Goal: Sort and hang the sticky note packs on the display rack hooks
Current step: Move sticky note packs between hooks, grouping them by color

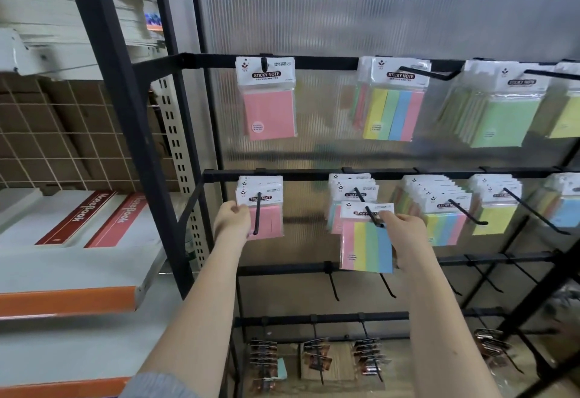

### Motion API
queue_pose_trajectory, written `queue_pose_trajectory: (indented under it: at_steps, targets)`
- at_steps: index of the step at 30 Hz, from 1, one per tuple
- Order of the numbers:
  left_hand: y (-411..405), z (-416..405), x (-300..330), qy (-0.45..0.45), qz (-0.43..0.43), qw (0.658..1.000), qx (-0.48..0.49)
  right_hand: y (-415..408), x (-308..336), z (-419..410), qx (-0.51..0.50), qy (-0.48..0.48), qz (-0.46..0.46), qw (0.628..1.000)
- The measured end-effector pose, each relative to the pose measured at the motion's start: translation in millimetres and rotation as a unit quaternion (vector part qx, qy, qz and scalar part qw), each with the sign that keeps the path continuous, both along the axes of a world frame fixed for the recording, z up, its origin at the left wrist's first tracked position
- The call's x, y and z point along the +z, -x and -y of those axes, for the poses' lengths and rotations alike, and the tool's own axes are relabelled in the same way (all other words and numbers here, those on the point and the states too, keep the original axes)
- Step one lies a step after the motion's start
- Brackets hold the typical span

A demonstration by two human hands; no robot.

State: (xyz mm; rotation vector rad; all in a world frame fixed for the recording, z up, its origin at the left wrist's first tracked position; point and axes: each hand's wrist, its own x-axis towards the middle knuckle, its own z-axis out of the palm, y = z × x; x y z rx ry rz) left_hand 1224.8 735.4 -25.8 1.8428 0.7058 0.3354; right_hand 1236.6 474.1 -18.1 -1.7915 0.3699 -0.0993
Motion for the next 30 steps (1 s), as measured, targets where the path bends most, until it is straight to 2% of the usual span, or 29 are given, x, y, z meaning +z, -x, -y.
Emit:
queue_pose_trajectory:
  at_steps: [4, 9, 15, 20, 24, 30]
  targets:
    - [8, 3, -7, 0.032, 0.011, 0.999, 0.004, 10, 2, 4, -0.007, -0.011, -0.024, 1.0]
    - [15, 9, -14, 0.026, 0.021, 0.999, -0.02, 35, 14, 8, 0.002, 0.044, -0.017, 0.999]
    - [21, 10, -10, 0.07, 0.057, 0.995, -0.041, 72, 39, 14, -0.005, 0.101, 0.013, 0.995]
    - [36, 3, -4, -0.032, 0.056, 0.997, -0.048, 84, 52, 12, -0.025, 0.095, 0.036, 0.995]
    - [55, 8, 0, -0.055, 0.096, 0.993, -0.049, 84, 50, 6, -0.045, 0.067, 0.058, 0.995]
    - [82, 17, 2, -0.093, 0.07, 0.993, -0.012, 89, 54, 9, -0.027, 0.041, 0.092, 0.995]
